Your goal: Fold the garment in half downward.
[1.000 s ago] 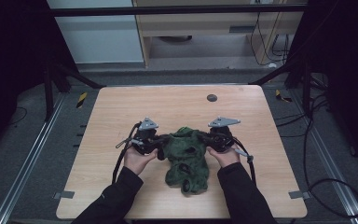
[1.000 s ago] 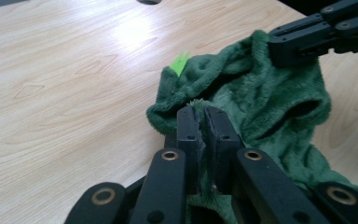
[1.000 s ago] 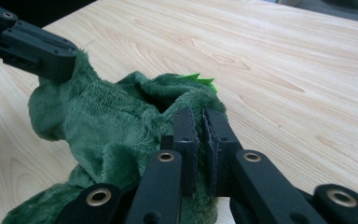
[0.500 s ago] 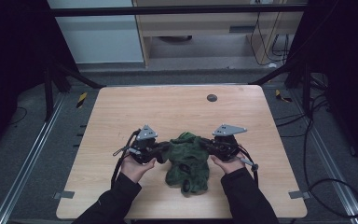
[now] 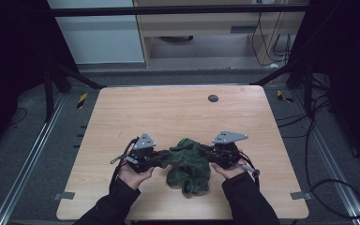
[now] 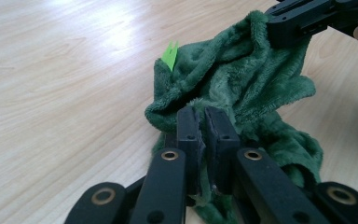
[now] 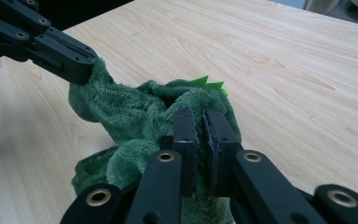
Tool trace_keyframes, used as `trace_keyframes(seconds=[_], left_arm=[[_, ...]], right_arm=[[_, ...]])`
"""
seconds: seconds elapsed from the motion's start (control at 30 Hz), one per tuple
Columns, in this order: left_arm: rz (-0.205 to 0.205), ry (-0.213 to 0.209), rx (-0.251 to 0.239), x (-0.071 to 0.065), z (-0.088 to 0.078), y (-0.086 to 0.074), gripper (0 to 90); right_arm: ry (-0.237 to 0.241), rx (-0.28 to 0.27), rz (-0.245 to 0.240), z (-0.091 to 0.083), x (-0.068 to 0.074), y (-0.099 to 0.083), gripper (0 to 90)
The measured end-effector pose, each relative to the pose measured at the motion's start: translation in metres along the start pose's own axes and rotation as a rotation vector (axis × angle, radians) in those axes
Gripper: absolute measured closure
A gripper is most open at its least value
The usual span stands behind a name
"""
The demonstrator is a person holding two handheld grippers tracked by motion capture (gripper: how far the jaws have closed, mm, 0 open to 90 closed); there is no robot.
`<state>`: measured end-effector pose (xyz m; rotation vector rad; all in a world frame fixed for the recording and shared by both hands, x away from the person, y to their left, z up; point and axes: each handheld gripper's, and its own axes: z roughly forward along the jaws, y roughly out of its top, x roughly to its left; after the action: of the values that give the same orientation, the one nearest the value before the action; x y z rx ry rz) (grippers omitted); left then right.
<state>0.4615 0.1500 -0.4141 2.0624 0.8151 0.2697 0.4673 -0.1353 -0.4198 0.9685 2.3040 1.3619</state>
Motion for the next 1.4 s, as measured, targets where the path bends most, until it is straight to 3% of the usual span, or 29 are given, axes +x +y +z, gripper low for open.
trace_keyframes(seconds=[0.57,0.9,1.4], left_arm=[[0.021,-0.035,0.021,-0.015,-0.003,-0.010,85.1],[0.019,-0.059,0.056,-0.021,-0.003,-0.025,85.0],[0.026,-0.087,0.125,-0.029,0.009,-0.041,85.0]], right_arm=[[0.024,0.024,-0.010,-0.020,0.009,-0.024,83.3],[0.045,0.048,-0.017,-0.021,0.016,-0.038,82.4],[0.071,0.094,0.015,-0.020,0.023,-0.061,81.0]])
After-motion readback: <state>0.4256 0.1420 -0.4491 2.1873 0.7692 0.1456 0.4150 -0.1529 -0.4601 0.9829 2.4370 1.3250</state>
